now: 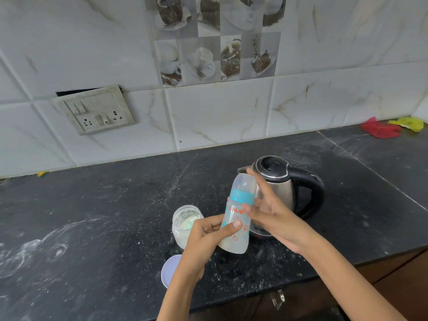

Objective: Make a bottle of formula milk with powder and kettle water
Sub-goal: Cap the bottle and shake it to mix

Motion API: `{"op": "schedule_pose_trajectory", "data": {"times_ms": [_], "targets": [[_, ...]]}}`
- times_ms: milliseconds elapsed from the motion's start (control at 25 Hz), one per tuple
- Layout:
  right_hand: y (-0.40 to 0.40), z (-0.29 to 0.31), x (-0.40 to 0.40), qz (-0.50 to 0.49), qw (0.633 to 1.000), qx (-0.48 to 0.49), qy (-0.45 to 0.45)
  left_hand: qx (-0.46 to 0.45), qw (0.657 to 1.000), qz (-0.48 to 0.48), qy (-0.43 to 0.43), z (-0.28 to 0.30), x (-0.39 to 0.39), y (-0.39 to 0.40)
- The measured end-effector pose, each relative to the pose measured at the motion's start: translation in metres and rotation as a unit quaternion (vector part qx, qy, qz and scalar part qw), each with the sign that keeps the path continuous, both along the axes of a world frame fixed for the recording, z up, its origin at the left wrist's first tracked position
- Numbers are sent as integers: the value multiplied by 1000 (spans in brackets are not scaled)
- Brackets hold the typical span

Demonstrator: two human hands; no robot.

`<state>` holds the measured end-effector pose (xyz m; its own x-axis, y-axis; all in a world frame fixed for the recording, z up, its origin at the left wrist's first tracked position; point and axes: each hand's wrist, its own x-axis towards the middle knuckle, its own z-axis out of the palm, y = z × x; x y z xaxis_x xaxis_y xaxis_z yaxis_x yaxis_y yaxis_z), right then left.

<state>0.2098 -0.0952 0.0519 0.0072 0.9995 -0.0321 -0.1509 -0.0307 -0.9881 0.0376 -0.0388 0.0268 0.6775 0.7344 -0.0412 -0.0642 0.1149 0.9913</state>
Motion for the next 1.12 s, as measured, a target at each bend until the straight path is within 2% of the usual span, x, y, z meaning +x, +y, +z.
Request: {"op": "schedule_pose_trajectory", "data": {"times_ms": [120,280,360,440,520,640,720,800,880,960,1120], "targets": [[-9,-9,-8,9,999,-33,8,-22,998,-9,50,3,-4,-5],[-18,-27,-11,-44,987,-69,137,-28,990,-1,139,8,-12,-5],[-22,-31,-8,-74,981,-61,167,-20,991,53,118,4,-13,-7],[-27,-29,0,-97,977,-24,191,58,982,142,115,-11,-14,-13],[-31,-24,8,-117,969,24,217,172,954,172,175,-37,-14,-21],[-39,-23,4,-113,965,54,231,259,908,80,320,-88,-7,-33],[-45,-23,-4,-92,974,26,203,308,836,15,453,-115,0,-41],[-51,-19,-2,-98,977,13,191,324,777,-6,540,-129,4,-46],[-56,-13,12,-118,969,34,213,312,752,-14,580,-135,6,-50],[-62,-12,23,-113,962,49,245,308,742,-13,595,-138,10,-55],[-74,-23,23,-48,951,69,296,313,729,-2,609,-140,13,-59]]}}
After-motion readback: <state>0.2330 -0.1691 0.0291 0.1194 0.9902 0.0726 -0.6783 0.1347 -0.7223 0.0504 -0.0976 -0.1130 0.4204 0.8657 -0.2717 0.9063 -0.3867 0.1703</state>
